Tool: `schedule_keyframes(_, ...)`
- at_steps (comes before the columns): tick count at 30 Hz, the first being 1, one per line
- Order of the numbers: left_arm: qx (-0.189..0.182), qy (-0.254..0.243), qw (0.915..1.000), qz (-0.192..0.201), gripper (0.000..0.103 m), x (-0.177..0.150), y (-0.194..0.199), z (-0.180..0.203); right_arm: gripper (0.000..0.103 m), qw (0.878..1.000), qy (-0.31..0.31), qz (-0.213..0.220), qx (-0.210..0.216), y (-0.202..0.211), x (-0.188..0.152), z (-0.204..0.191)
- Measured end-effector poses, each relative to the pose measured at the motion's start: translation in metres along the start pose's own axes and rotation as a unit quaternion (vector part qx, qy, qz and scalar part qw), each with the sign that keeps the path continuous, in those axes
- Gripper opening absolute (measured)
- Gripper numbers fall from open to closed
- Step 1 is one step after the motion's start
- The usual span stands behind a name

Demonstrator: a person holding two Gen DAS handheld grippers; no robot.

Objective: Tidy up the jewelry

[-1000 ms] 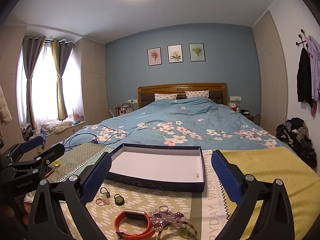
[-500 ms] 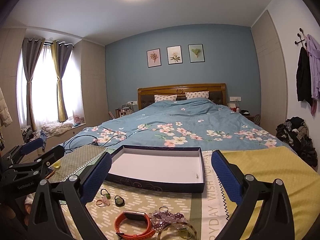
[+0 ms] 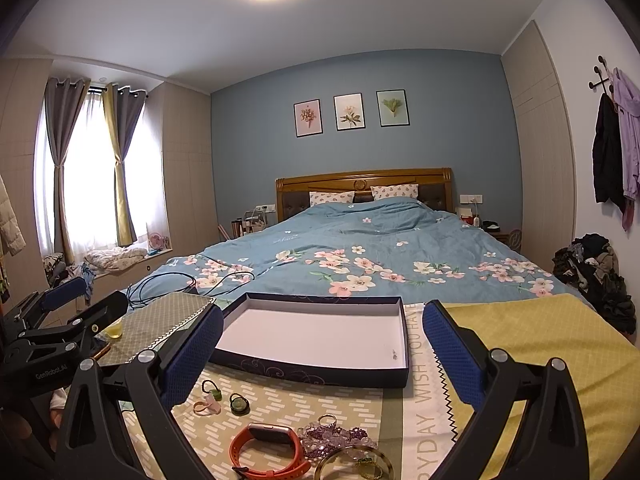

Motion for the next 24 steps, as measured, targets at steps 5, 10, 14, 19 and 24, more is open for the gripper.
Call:
schedule_keyframes(5, -0.002, -0.001, 1.0, 0.002, 0.097, 0.0003, 0.0005, 0.0003, 0.096, 1.0, 0.0, 0.0, 0.0, -0.0005, 0.0003, 0.0008)
schedule_keyframes(10, -0.003, -0.002, 1.0, 0.003, 0.097, -0.0006, -0.0005, 0.0, 0.096, 1.0, 0.0, 0.0, 0.001, -0.0011, 0.0011, 0.0011)
schedule_keyframes(14, -0.003, -0.001, 1.0, 0.004, 0.097, -0.0002, -0.0005, 0.0001, 0.096, 1.0, 0.0, 0.0, 0.001, -0.0011, 0.0013, 0.0008)
schedule_keyframes(19, -0.004, -0.002, 1.0, 0.004, 0.097, 0.0002, -0.0009, 0.0003, 0.096, 1.0, 0.002, 0.001, 0.001, -0.0012, 0.0017, 0.0012)
schedule_keyframes(24, -0.004, -0.001, 1.0, 0.003, 0.097, -0.0001, -0.0003, 0.0004, 0.096, 1.0, 0.002, 0.001, 0.001, -0.0016, 0.0016, 0.001)
Point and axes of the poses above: each gripper's, at about its wrist camera, not at the fingertips, and y roughly against the way its jaws point, z to its right, x to its top, the point moved 5 cm from there along -y, roughly the way its jaws point, and after that the axes turned 9 degrees about y, right-handed, at the moved point
